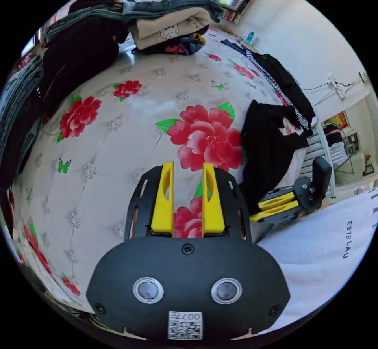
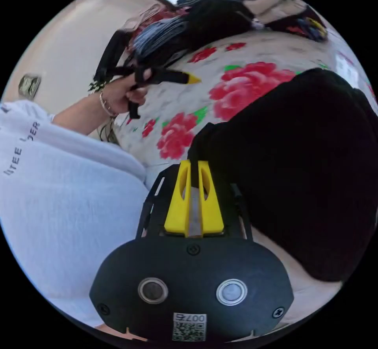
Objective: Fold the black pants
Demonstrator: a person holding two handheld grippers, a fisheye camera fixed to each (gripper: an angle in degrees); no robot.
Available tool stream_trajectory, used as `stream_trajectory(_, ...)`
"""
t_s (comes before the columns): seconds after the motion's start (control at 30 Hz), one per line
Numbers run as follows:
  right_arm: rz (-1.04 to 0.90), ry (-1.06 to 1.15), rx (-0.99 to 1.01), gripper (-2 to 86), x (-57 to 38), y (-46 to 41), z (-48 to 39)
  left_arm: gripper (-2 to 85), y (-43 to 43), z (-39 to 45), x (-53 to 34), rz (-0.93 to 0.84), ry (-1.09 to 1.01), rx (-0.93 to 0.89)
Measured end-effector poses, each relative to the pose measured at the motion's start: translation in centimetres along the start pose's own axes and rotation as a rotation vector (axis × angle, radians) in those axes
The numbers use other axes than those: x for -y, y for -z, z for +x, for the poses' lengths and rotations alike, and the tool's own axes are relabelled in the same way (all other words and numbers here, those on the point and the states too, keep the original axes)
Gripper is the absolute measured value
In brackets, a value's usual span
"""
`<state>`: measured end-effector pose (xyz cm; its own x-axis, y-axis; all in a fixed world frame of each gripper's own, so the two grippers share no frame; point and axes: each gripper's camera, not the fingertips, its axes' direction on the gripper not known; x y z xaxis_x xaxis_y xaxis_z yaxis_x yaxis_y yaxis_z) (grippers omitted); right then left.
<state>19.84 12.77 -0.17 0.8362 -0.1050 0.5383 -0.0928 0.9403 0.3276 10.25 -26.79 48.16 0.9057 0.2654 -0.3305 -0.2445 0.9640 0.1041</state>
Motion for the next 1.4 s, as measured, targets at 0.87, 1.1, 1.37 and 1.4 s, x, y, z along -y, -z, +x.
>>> stream_trajectory(0.87,0.447,-0.553,-0.548,5.9,-16.9,11.7,-2.4,-0.3,23.6,-3.1,-8.3,0.367,-0.214,-0.152)
stream_trajectory(1.1,0.495,-0.750,-0.574,8.3,-17.2,13.1,2.9,8.0,29.1,-8.0,-13.0,0.378,-0.005,0.114)
stream_trajectory(1.37,0.359,-0.730,-0.522,8.5,-12.2,10.4,7.9,11.6,25.6,-9.9,-20.8,0.219,0.431,0.200)
stream_trajectory(1.4,0.327,-0.732,-0.531,7.8,-11.4,9.7,8.3,11.7,25.2,-9.9,-20.9,0.198,0.439,0.202)
